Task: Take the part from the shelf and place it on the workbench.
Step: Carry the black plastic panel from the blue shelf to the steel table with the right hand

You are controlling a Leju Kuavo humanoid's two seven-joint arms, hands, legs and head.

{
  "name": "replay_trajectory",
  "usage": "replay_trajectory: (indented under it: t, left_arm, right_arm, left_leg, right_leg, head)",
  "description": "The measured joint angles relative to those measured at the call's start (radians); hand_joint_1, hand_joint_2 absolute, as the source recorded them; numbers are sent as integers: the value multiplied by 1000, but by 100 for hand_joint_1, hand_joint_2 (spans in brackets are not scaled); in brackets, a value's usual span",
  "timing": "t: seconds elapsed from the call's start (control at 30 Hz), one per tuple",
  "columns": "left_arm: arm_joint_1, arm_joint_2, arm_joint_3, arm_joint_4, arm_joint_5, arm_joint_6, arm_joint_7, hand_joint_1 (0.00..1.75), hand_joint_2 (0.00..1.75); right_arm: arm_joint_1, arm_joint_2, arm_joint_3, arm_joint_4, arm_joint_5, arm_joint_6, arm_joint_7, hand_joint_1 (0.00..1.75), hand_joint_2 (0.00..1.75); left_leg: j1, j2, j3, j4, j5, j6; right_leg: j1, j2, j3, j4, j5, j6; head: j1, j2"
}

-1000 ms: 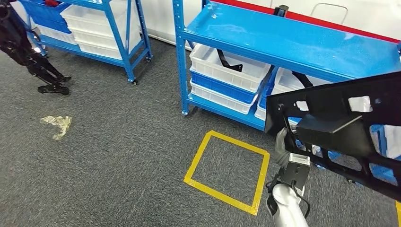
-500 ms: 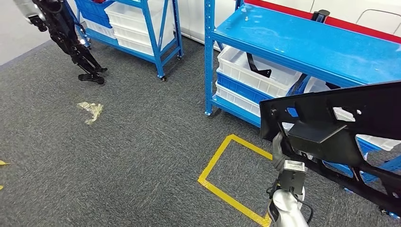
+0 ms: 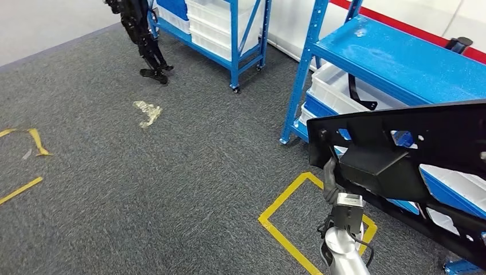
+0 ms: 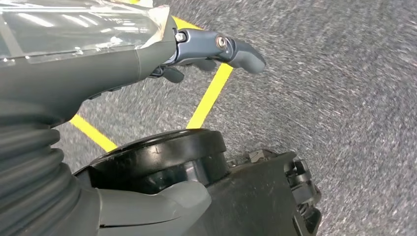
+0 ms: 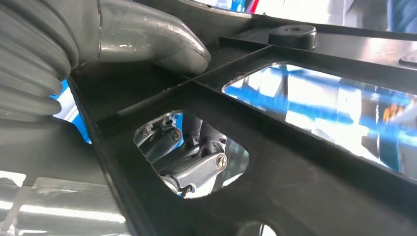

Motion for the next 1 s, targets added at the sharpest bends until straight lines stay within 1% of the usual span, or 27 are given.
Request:
replay_trajectory:
  t: [0.03, 0.07, 0.1, 0.13, 0.17, 0.23, 0.27, 0.3, 0.33, 0.37, 0.4, 0.43, 0.47, 0.5, 0.53, 0.57, 0.6, 0.63, 0.67, 0.7, 0.73, 0.77, 0.8, 0.83, 0.9, 0.93, 1.0]
  left_arm:
    - [-1, 0, -2, 0, 5, 0, 0, 0, 175]
    - [0, 0, -4, 0, 11, 0, 0, 0, 175]
    - [1, 0, -6, 0, 16, 0, 1, 0, 175]
    - [2, 1, -8, 0, 20, 0, 1, 0, 175]
    - [3, 1, -9, 0, 24, -1, 2, 0, 175]
    - [4, 1, -11, 0, 29, -4, 1, 0, 175]
    - [3, 2, -12, 0, 33, -6, 0, 0, 175]
    - [3, 2, -13, -1, 36, -8, -2, 0, 175]
    - [3, 3, -16, -1, 38, -9, -4, 0, 175]
    - [2, 3, -18, -2, 40, -9, -6, 0, 175]
    - [2, 4, -21, -3, 40, -9, -7, 0, 175]
    - [2, 4, -23, -3, 41, -7, -9, 0, 175]
    - [0, 4, -25, -4, 42, -4, -11, 0, 175]
    - [-2, 4, -26, -4, 44, 1, -13, 0, 175]
    - [-6, 4, -27, -4, 45, 6, -15, 0, 175]
    - [-11, 4, -28, -5, 46, 11, -17, 0, 175]
    - [-15, 4, -30, -5, 46, 14, -18, 0, 175]
    - [-18, 4, -33, -6, 46, 15, -18, 0, 175]
    - [-18, 4, -37, -6, 46, 16, -18, 0, 175]
    - [-18, 4, -42, -6, 46, 16, -17, 0, 175]
    - [-17, 4, -47, -6, 46, 14, -15, 0, 175]
    - [-16, 4, -52, -6, 45, 11, -14, 0, 175]
    - [-15, 5, -58, -6, 44, 8, -14, 0, 175]
    - [-15, 5, -63, -6, 43, 4, -14, 0, 175]
    - [-16, 6, -74, -6, 42, -4, -15, 0, 175]
    - [-17, 6, -79, -6, 42, -8, -15, 0, 175]
    - [-21, 6, -91, -5, 42, -16, -16, 0, 175]
  right_arm:
    - [1, -2, 0, 0, 0, 1, 0, 175, 175]
    - [3, -4, 1, 1, 0, 3, 0, 175, 175]
    - [3, -6, 1, 1, 0, 5, 0, 175, 175]
    - [4, -7, 1, 1, 1, 8, 0, 175, 175]
    - [3, -8, 1, 1, 2, 9, 0, 175, 175]
    - [1, -8, 2, -1, 7, 12, 2, 175, 175]
    - [-1, -8, 2, -2, 11, 13, 5, 175, 175]
    - [-2, -8, 3, -3, 15, 14, 8, 175, 175]
    - [-3, -8, 3, -5, 19, 14, 10, 175, 175]
    - [-4, -8, 3, -7, 21, 14, 12, 175, 175]
    - [-6, -7, 3, -9, 23, 14, 14, 175, 175]
    - [-7, -7, 3, -12, 24, 14, 14, 175, 175]
    - [-7, -7, 3, -16, 27, 14, 14, 175, 175]
    - [-5, -7, 2, -20, 30, 12, 15, 175, 175]
    - [-2, -7, 1, -25, 36, 10, 18, 175, 175]
    - [3, -7, 0, -31, 43, 7, 21, 175, 175]
    - [7, -7, -2, -36, 51, 4, 26, 175, 175]
    - [11, -6, -3, -43, 58, 1, 30, 175, 175]
    - [14, -5, -4, -50, 63, 0, 34, 175, 175]
    - [15, -5, -5, -57, 67, -2, 36, 175, 175]
    - [16, -4, -8, -65, 71, -2, 38, 175, 175]
    - [17, -4, -11, -72, 75, -1, 40, 175, 175]
    - [18, -3, -14, -79, 81, -1, 42, 175, 175]
    - [20, -1, -17, -84, 88, 1, 44, 175, 175]
    - [20, 5, -21, -92, 102, 8, 49, 175, 175]
    - [19, 9, -24, -94, 109, 14, 50, 175, 175]
    - [16, 16, -29, -95, 120, 26, 52, 175, 175]
  left_leg:
    - [0, -16, -3, 0, 2, 3]
    - [0, -32, -4, 1, 4, 5]
    - [0, -50, -5, 1, 5, 5]
    - [0, -67, -4, 1, 5, 5]
    - [0, -83, -2, 2, 6, 4]
    - [0, -114, -2, 7, 4, -2]
    - [-1, -126, -6, 9, 4, -7]
    - [-2, -137, -11, 11, 5, -13]
    - [-1, -147, -16, 11, 7, -20]
    - [0, -158, -20, 9, 10, -26]
    - [0, -156, -22, 12, 8, -31]
    - [-1, -138, -28, 26, -3, -36]
    - [-2, -109, -42, 60, -26, -41]
    - [-2, -75, -67, 117, -59, -45]
    - [-2, -50, -98, 187, -95, -50]
    - [-1, -38, -126, 253, -123, -53]
    - [-1, -34, -142, 294, -135, -55]
    - [0, -31, -139, 296, -126, -56]
    - [2, -25, -115, 257, -101, -57]
    - [4, -9, -78, 189, -66, -57]
    - [2, 19, -42, 119, -41, -57]
    - [0, 43, -15, 63, -24, -53]
    - [-3, 60, -2, 30, -19, -48]
    - [-7, 64, -3, 20, -22, -41]
    - [-7, 40, -7, 14, -17, -24]
    - [-5, 28, -6, 11, -13, -16]
    - [0, 2, -3, 6, -7, -3]
  right_leg:
    - [-1, 22, -36, 75, -28, -3]
    - [-1, 31, -67, 136, -47, -3]
    - [-1, 34, -85, 168, -51, 1]
    - [-2, 37, -81, 154, -37, 8]
    - [-4, 42, -58, 102, -9, 17]
    - [-11, 82, 8, -48, 52, 30]
    - [-14, 102, 31, -97, 68, 31]
    - [-15, 116, 42, -122, 74, 27]
    - [-14, 116, 45, -126, 72, 21]
    - [-15, 105, 45, -126, 74, 15]
    - [-16, 93, 47, -129, 76, 9]
    - [-19, 81, 50, -132, 77, 1]
    - [-22, 67, 52, -135, 77, -8]
    - [-21, 52, 54, -136, 76, -15]
    - [-19, 36, 55, -136, 74, -21]
    - [-16, 20, 55, -135, 72, -24]
    - [-14, 3, 56, -135, 71, -25]
    - [-13, -11, 56, -135, 71, -25]
    - [-13, -24, 58, -135, 69, -25]
    - [-13, -35, 60, -135, 68, -24]
    - [-9, -45, 62, -134, 66, -21]
    - [-4, -54, 62, -133, 64, -17]
    - [1, -64, 62, -133, 62, -14]
    - [6, -75, 61, -133, 62, -11]
    - [8, -91, 60, -132, 58, -3]
    - [6, -76, 56, -120, 51, 1]
    - [3, -13, 15, -33, 10, 1]
  head:
    - [1, 0]
    - [2, 0]
    - [2, 0]
    - [2, 0]
    - [2, 0]
    - [2, 0]
    - [2, 0]
    - [1, 0]
    - [0, 0]
    - [0, 0]
    - [0, 0]
    - [-2, 0]
    - [-4, 0]
    - [-6, 0]
    - [-8, 0]
    - [-8, 0]
    - [-8, 0]
    - [-8, 0]
    - [-8, 0]
    - [-8, 0]
    - [-8, 0]
    - [-8, 0]
    - [-7, 0]
    - [-7, 0]
    - [-6, 0]
    - [-6, 0]
    - [-4, 0]
